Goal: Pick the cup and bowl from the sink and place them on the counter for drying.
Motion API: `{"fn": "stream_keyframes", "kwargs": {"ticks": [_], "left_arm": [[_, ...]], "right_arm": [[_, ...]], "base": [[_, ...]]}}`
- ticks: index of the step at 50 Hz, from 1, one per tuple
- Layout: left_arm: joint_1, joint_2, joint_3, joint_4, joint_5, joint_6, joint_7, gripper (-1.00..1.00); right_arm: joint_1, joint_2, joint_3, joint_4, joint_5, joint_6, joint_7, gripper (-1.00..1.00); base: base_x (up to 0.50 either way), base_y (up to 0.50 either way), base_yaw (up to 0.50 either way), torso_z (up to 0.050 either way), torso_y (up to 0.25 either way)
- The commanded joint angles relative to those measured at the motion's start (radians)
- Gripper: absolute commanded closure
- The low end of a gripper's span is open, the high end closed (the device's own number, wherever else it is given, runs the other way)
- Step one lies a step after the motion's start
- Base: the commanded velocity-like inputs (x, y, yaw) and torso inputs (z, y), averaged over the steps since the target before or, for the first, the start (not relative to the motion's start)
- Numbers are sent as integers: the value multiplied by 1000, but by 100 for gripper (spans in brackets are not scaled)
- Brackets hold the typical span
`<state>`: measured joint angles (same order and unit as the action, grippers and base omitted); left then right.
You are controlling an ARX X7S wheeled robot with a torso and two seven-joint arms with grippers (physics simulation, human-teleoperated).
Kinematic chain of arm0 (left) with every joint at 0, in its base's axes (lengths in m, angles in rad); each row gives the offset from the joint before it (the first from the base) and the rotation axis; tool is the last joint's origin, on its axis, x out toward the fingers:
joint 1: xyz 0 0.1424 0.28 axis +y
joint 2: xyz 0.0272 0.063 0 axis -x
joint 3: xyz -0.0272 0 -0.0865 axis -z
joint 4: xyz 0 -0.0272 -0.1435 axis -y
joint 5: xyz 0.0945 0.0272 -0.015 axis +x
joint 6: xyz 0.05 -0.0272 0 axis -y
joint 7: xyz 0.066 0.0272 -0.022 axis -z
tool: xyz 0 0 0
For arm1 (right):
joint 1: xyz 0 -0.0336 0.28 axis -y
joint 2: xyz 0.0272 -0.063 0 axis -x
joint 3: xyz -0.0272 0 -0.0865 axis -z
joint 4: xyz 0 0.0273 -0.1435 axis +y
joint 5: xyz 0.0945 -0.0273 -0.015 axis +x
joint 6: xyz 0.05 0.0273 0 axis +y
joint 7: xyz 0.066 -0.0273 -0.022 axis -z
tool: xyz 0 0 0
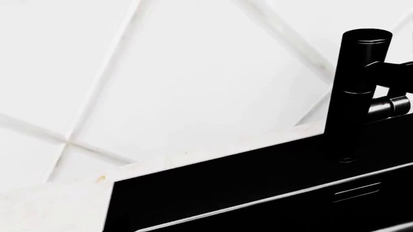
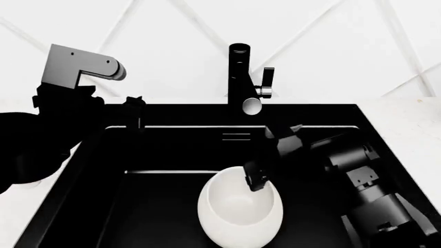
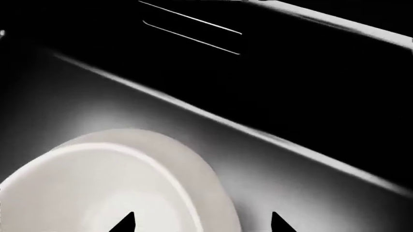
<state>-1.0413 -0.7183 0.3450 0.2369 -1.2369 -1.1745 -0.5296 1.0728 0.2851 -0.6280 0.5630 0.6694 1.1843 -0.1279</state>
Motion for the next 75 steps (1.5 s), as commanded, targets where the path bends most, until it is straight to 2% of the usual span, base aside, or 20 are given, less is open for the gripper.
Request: {"fn": "stream_keyframes", "kwargs": {"ticks": [1, 2, 4, 12, 22, 23, 26, 30, 40, 47, 60, 68, 75], "left_arm": [[10, 1, -11, 17, -21, 2, -23, -100], [15, -17, -18, 20, -28, 0, -13, -100], [13, 5, -8, 14, -20, 1, -30, -100], [28, -10, -15, 21, -27, 9, -22, -100], [42, -4, -12, 19, -24, 23, -24, -100], [48, -17, -15, 21, -24, 25, -13, -100], [41, -2, -10, 19, -25, 22, -32, -100], [36, -30, -24, 24, -43, 14, -17, -100], [33, -6, -13, 22, -37, 17, -45, -100], [41, -29, -29, 27, -46, 24, -41, -100], [60, -43, -47, 26, -58, 41, -39, -100], [60, -35, -45, 36, -61, 41, -59, -100], [68, -42, -44, 35, -56, 53, -40, -100]], "right_arm": [[2, -54, -89, 173, -61, -116, -89, -100], [1, -61, -95, 190, -65, -129, -98, -100], [1, -70, -104, 213, -71, -144, -110, -100], [-5, -86, -122, 279, -90, -190, -132, -100], [-23, -61, -113, 203, -75, -161, -103, -100], [-28, -56, -113, 187, -75, -158, -98, 100], [-40, -42, -113, 135, -68, -141, -84, 100], [-48, -21, -103, 58, -51, -105, -63, 100], [-30, 30, -72, -60, -25, -44, -18, 100], [-34, 73, -53, -142, -6, 8, 17, 100], [40, 180, -38, -322, 21, 158, 72, 100], [138, 253, -99, -402, 23, 243, 38, 100], [265, 328, -229, -438, -12, 305, -7, 100]], "base": [[0, 0, 0, 0, 0], [0, 0, 0, 0, 0], [0, 0, 0, 0, 0], [0, 0, 0, 0, 0], [0, 0, 0, 0, 0], [0, 0, 0, 0, 0], [0, 0, 0, 0, 0], [0, 0, 0, 0, 0], [0, 0, 0, 0, 0], [0, 0, 0, 0, 0], [0, 0, 0, 0, 0], [0, 0, 0, 0, 0], [0, 0, 0, 0, 0]]}}
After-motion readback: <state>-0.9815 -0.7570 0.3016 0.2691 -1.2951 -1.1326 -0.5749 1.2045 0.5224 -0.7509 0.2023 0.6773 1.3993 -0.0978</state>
